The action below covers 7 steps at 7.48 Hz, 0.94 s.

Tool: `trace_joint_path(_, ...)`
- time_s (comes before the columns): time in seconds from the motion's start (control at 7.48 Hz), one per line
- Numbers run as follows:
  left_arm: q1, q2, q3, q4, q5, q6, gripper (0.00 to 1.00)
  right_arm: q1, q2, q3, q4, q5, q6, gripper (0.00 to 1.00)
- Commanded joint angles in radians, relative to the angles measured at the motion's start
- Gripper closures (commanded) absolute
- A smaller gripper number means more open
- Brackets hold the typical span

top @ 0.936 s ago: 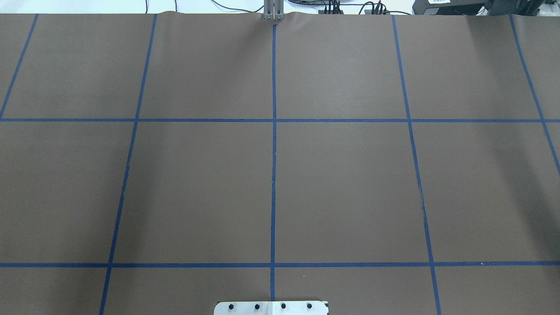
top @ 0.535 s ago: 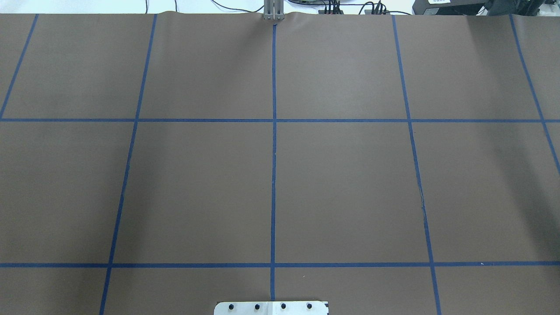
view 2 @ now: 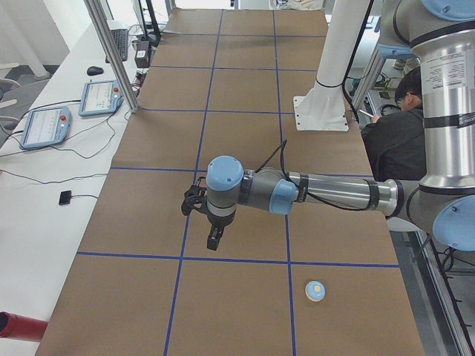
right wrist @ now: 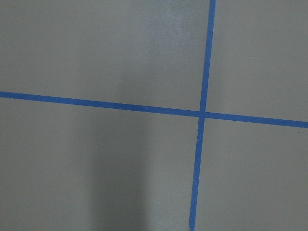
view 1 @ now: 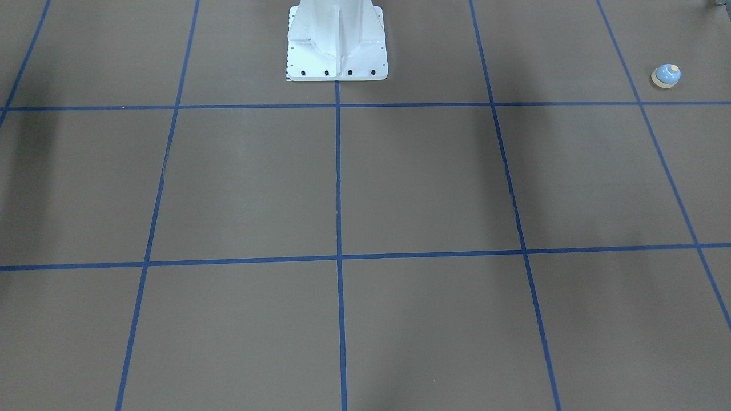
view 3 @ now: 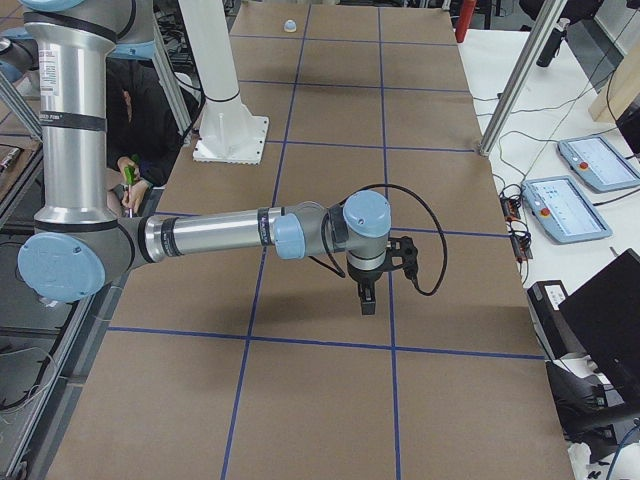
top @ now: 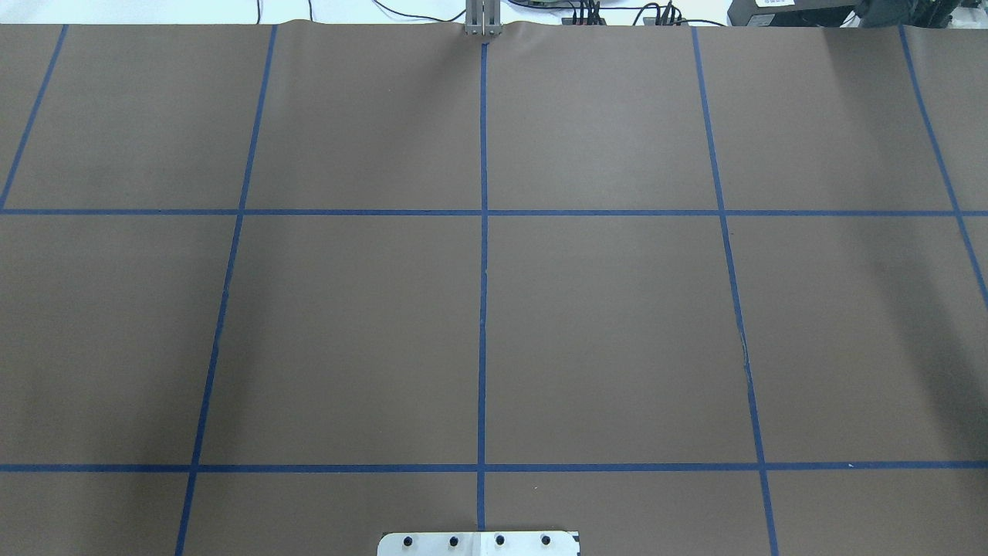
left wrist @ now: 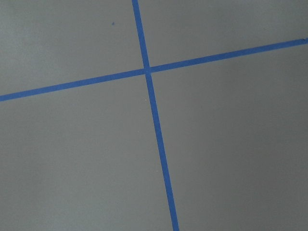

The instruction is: Place and press bell with both arms

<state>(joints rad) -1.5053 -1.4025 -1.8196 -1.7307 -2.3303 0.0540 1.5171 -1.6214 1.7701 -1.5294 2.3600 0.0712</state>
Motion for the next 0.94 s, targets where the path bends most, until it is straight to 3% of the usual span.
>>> trace_joint_path(0.0, 0.091, -0.009, 0.005, -0.044, 0.005, -0.008, 0.00, 0.000, 0.000, -0.003, 0.009, 0.001, 0.002, 0.00)
trace_joint_path(0.4, 0.247, 0.029, 0.123, -0.055, 0.012, -0.002, 0.00, -0.003, 0.000, -0.006, 0.009, 0.001, 0.004, 0.00)
trace_joint_path(0.54, 0.282, 0.077, 0.144, -0.075, 0.023, -0.002, 0.00, -0.003, 0.000, -0.006, 0.009, 0.001, 0.004, 0.00)
trace_joint_path(0.8, 0.302, 0.244, 0.148, -0.237, 0.025, -0.005, 0.00, -0.003, 0.000, -0.006, 0.009, 0.001, 0.004, 0.00)
